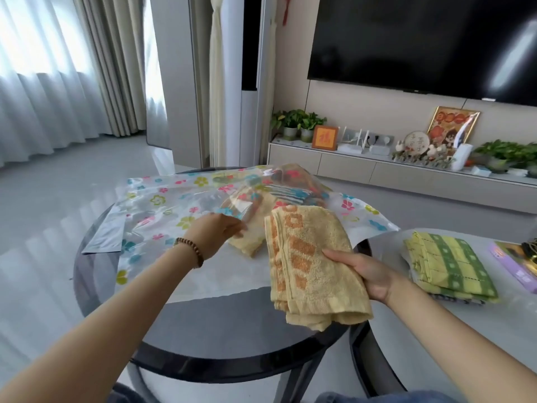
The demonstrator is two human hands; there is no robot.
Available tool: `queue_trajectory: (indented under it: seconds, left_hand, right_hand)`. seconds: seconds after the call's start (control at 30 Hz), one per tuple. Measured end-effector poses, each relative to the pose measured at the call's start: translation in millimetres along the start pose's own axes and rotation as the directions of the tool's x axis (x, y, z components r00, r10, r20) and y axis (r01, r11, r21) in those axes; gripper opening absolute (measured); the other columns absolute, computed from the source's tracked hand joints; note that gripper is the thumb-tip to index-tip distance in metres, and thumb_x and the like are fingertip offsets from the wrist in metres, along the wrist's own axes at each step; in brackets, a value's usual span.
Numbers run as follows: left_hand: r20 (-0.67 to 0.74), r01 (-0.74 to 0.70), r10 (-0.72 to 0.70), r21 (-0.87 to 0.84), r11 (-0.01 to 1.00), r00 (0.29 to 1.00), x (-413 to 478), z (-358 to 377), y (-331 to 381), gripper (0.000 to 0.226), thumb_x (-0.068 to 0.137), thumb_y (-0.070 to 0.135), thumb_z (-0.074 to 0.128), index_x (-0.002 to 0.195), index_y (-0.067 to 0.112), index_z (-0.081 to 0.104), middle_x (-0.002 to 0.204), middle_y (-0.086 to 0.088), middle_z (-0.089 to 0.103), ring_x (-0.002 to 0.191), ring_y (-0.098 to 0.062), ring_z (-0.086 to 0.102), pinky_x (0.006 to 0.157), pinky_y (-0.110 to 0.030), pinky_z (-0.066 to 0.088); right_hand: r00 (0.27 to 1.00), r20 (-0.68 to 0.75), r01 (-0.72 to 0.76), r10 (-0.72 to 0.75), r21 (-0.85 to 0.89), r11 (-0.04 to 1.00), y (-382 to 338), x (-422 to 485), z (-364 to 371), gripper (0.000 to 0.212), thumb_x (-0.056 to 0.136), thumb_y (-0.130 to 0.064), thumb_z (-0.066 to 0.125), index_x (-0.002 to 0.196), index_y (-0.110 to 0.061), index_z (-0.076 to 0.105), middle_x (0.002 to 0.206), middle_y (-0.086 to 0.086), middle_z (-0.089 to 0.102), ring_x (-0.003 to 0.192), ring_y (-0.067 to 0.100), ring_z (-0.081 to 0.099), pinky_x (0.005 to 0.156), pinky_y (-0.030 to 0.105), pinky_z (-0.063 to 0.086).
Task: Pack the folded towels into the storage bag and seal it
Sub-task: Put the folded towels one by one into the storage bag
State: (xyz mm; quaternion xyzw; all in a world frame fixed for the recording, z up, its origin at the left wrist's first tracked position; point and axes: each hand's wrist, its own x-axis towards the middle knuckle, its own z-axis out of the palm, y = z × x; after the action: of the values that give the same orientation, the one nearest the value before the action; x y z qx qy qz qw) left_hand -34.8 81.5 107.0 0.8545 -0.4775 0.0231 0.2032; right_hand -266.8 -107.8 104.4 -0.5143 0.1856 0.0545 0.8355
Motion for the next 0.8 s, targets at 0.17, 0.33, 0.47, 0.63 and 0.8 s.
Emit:
queue_trajectory:
  seconds: [0.17, 0.33, 0.47, 0.63, 0.8]
  left_hand:
    - [-0.155, 0.051, -0.133, -0.444, 0.895, 0.979, 15, -24, 0, 0.030, 0.096, 0.029, 0.042, 0.097, 0.016, 0.069, 0.090, -0.004, 0.074, 0.071, -0.020, 0.068, 0.069, -0.033, 0.054]
    - [-0.333, -0.022, -0.151, -0.462, 0.887, 0.931, 24, -56, 3, 0.031, 0.095, 0.035, 0.040, 0.097, 0.019, 0.067, 0.085, 0.002, 0.072, 0.072, -0.016, 0.069, 0.069, -0.033, 0.057]
    - [-0.406, -0.060, -0.100, -0.363, 0.930, 0.908, 28, -65, 1, 0.034, 0.094, 0.039, 0.040, 0.096, 0.021, 0.069, 0.081, 0.007, 0.073, 0.068, -0.011, 0.069, 0.068, -0.038, 0.058]
    - [-0.419, -0.060, -0.128, -0.406, 0.912, 0.899, 32, -65, -3, 0.030, 0.095, 0.038, 0.042, 0.093, 0.025, 0.069, 0.075, 0.011, 0.072, 0.063, -0.007, 0.068, 0.066, -0.038, 0.057]
    - [-0.389, -0.046, -0.130, -0.412, 0.910, 0.912, 31, -66, -5, 0.031, 0.095, 0.036, 0.041, 0.096, 0.023, 0.068, 0.077, 0.013, 0.071, 0.065, -0.006, 0.068, 0.066, -0.038, 0.058]
  right_hand:
    - [0.988, 0.127, -0.072, 0.083, -0.092, 0.993, 4, 20, 6, 0.059, 0.052, -0.026, 0.091, 0.105, -0.007, 0.072, 0.104, 0.013, 0.072, 0.094, 0.026, 0.070, 0.080, 0.038, 0.057]
    - [0.973, 0.190, -0.096, 0.131, -0.183, 0.978, -6, 78, 34, 0.052, 0.062, -0.029, 0.084, 0.109, -0.011, 0.069, 0.107, 0.009, 0.072, 0.097, 0.022, 0.069, 0.084, 0.035, 0.056]
    - [0.993, 0.099, -0.061, 0.071, -0.096, 0.993, -38, 142, 52, 0.029, 0.089, -0.026, 0.055, 0.105, -0.008, 0.071, 0.104, 0.009, 0.073, 0.096, 0.020, 0.069, 0.088, 0.032, 0.054]
    - [0.949, -0.264, 0.150, -0.172, -0.102, 0.983, -49, 213, 48, 0.041, 0.089, -0.017, 0.061, 0.128, -0.007, 0.053, 0.108, 0.010, 0.069, 0.093, 0.022, 0.066, 0.076, 0.035, 0.056]
    - [0.670, -0.308, 0.133, -0.676, -0.845, 0.518, -2, 214, 28, 0.057, 0.077, -0.048, 0.067, 0.115, -0.014, 0.041, 0.113, 0.007, 0.054, 0.096, 0.025, 0.058, 0.079, 0.042, 0.053]
